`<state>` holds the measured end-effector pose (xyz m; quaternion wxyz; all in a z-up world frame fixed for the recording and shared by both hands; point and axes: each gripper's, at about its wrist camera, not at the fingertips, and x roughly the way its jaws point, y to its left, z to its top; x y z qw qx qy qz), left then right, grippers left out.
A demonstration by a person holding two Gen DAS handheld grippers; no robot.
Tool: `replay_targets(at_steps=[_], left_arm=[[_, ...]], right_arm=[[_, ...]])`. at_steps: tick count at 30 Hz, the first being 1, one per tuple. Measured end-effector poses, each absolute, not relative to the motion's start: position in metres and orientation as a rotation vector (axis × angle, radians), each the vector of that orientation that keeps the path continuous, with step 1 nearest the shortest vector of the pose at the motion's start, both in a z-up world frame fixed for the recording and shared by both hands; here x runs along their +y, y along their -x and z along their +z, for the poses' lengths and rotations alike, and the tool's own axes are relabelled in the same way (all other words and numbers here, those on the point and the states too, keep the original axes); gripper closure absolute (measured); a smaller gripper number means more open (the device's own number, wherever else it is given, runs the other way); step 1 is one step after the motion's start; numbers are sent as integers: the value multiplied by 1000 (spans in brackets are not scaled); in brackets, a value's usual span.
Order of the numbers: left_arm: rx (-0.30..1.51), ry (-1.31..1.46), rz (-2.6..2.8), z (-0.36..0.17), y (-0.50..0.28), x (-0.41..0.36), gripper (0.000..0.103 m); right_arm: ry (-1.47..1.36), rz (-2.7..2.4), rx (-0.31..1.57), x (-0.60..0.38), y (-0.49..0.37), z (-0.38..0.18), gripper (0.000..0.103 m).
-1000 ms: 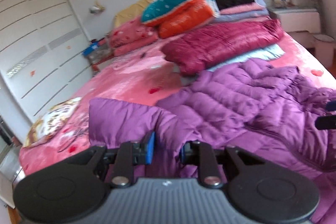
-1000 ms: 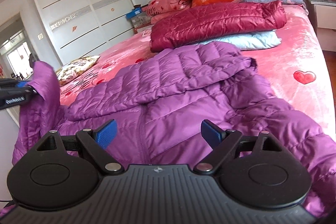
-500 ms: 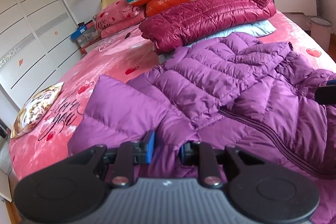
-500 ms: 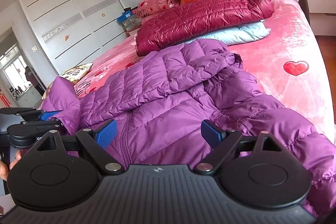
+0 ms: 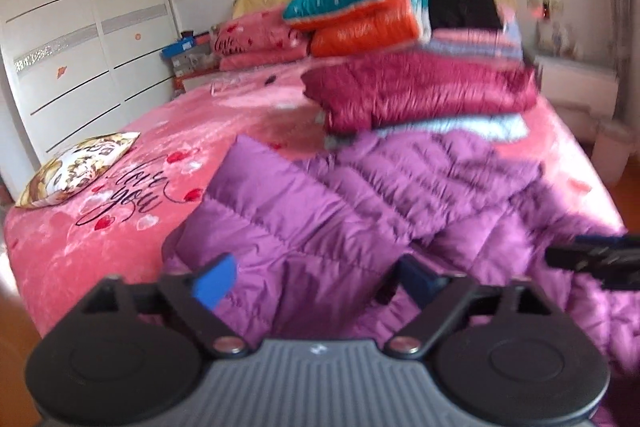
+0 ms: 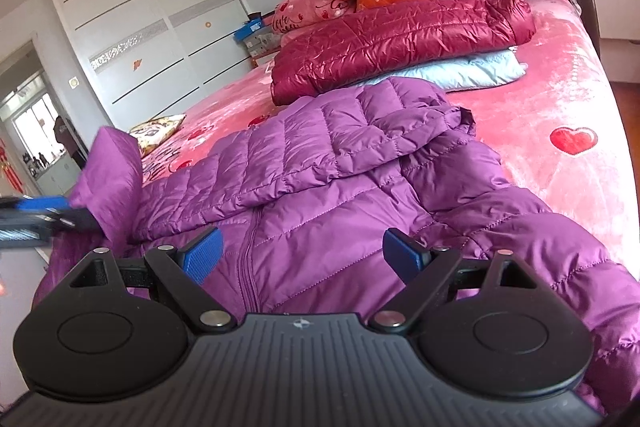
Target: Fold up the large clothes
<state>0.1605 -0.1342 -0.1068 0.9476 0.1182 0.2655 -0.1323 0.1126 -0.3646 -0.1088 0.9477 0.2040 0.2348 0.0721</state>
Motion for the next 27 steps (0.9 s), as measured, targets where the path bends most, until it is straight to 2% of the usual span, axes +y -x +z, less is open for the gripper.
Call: replay_targets(at_steps=[10,21,27], left_arm=[[438,-138,-270,-72,-125,-83,1],[555,55,-69,-121,-97,30,1],[626,337,-174,-149,-110,54,1]], right_arm=[[-284,163,479,-341,-107,-103,0],[-57,401,440,-259,-90,-73,0],[86,539,442,-194,-76,-70,0]])
